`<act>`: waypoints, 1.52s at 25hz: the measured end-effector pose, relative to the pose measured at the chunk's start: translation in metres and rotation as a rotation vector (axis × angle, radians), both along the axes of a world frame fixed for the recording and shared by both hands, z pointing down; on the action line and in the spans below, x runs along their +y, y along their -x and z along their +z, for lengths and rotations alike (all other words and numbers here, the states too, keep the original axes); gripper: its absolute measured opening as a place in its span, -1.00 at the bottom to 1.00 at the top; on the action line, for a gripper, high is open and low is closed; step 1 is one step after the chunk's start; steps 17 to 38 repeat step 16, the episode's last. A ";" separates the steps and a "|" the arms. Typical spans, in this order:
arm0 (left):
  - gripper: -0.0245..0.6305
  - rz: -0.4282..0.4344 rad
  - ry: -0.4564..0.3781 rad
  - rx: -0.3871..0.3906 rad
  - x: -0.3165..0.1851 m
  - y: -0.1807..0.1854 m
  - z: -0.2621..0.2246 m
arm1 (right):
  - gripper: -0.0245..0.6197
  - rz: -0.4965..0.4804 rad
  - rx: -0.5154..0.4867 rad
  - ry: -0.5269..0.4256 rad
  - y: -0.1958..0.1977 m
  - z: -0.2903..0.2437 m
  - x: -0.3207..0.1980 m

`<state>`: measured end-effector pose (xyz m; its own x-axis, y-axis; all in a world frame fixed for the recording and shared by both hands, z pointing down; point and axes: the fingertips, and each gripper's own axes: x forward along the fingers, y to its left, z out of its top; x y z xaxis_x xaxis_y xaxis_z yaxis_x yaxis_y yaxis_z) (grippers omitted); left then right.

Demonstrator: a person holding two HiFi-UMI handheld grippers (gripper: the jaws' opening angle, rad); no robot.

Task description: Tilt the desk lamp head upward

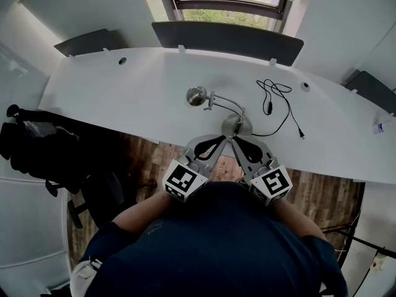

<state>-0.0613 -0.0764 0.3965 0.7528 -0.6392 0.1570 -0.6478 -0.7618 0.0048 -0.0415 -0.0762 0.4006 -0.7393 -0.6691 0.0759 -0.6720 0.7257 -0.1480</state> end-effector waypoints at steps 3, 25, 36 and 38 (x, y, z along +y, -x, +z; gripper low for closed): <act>-0.90 0.002 -0.014 -0.009 0.000 -0.001 -0.001 | -0.89 0.002 0.000 0.000 0.000 0.000 -0.001; -0.91 -0.010 -0.027 -0.026 -0.005 0.002 -0.002 | -0.89 0.004 0.001 0.013 0.001 0.000 -0.007; -0.91 -0.010 -0.027 -0.026 -0.005 0.002 -0.002 | -0.89 0.004 0.001 0.013 0.001 0.000 -0.007; -0.91 -0.010 -0.027 -0.026 -0.005 0.002 -0.002 | -0.89 0.004 0.001 0.013 0.001 0.000 -0.007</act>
